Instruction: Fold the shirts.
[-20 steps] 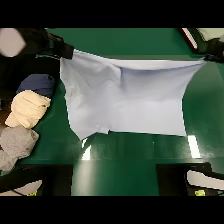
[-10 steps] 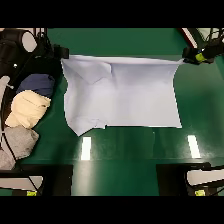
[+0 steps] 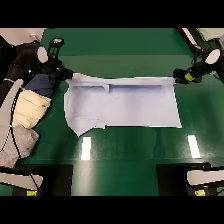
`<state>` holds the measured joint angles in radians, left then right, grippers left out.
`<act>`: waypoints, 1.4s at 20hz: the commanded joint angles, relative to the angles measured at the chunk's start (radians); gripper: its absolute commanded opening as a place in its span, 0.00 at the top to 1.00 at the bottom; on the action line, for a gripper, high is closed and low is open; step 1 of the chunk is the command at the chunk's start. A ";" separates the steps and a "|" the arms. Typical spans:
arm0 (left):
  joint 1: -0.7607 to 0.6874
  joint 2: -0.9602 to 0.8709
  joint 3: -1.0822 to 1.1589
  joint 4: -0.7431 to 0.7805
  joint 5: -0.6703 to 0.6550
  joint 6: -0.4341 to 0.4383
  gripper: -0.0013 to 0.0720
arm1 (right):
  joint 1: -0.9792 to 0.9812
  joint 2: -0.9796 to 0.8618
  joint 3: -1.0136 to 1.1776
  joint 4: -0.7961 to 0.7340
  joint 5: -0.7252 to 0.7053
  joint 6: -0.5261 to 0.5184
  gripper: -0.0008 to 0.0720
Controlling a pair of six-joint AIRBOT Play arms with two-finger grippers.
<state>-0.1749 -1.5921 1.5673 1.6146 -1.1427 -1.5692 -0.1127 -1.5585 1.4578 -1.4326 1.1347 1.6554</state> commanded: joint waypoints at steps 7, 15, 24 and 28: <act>0.001 0.013 -0.043 0.067 -0.171 -0.003 0.26 | 0.000 0.055 -0.099 0.094 0.008 0.000 0.45; 0.001 0.267 -0.279 -0.047 -0.205 -0.080 0.26 | -0.064 0.251 -0.099 0.097 0.102 -0.060 0.45; -0.005 0.595 -0.904 -0.412 0.000 -0.163 0.26 | -0.009 0.301 -0.099 0.098 0.115 -0.067 0.45; -0.135 0.597 -0.959 -0.419 0.091 -0.213 0.26 | 0.018 0.301 -0.099 0.098 0.116 -0.067 0.45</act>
<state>-0.2371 -1.0145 0.6712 1.2396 -1.1351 -1.7428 -0.1139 -1.2594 1.3586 -1.3350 1.2461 1.5890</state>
